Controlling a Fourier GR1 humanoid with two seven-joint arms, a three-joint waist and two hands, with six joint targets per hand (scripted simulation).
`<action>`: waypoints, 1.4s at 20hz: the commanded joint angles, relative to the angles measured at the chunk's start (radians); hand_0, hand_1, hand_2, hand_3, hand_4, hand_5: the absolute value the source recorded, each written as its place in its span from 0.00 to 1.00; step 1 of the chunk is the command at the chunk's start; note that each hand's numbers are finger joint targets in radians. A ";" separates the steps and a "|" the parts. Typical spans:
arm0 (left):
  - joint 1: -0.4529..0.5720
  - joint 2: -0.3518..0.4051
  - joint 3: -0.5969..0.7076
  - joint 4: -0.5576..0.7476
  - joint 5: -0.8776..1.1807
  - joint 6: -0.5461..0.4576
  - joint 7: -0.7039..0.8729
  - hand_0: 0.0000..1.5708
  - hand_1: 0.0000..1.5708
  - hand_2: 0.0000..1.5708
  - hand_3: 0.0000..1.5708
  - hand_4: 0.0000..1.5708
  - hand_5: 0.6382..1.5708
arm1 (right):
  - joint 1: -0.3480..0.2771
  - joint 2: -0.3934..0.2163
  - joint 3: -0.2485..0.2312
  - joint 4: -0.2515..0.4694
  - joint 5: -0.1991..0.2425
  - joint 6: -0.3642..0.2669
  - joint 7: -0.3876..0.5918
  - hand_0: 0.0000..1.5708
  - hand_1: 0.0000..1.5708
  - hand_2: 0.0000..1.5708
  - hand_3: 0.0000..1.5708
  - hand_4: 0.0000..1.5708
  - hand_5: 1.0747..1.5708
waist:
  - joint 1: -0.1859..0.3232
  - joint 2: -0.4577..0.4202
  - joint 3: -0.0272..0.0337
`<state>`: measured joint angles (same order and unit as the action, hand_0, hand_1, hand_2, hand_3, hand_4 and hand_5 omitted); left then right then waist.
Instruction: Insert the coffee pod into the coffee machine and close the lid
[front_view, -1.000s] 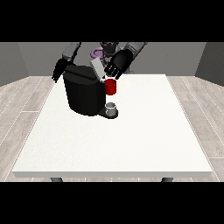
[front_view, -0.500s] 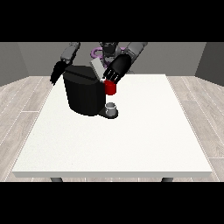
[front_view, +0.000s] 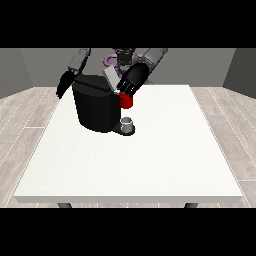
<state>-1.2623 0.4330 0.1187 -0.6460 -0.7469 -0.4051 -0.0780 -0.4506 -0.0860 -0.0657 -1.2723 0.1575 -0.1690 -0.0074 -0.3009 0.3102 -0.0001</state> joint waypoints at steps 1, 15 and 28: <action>-0.053 0.019 0.014 0.009 0.012 -0.040 -0.004 0.77 0.77 0.79 0.76 0.23 1.00 | -0.035 0.007 -0.009 0.015 0.007 -0.026 0.040 0.00 0.00 0.00 0.00 0.00 1.00 | 0.009 0.000 0.0003; 0.024 0.009 -0.069 0.007 -0.110 0.114 -0.049 0.77 0.77 0.78 0.70 0.00 1.00 | -0.001 0.016 0.015 -0.017 0.007 -0.009 0.025 0.00 0.00 0.00 0.00 0.00 1.00 | -0.016 -0.002 0.0004; -0.034 0.053 -0.009 0.023 -0.089 0.156 -0.124 0.77 0.77 0.75 0.61 0.00 1.00 | -0.056 -0.005 -0.004 -0.019 0.023 -0.035 0.035 0.00 0.00 0.00 0.00 0.00 1.00 | -0.018 0.076 0.0003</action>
<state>-1.2788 0.5008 0.1026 -0.6172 -0.8334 -0.2893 -0.2033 -0.4715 -0.0680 -0.0468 -1.3055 0.1770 -0.1969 0.0125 -0.3251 0.3678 0.0008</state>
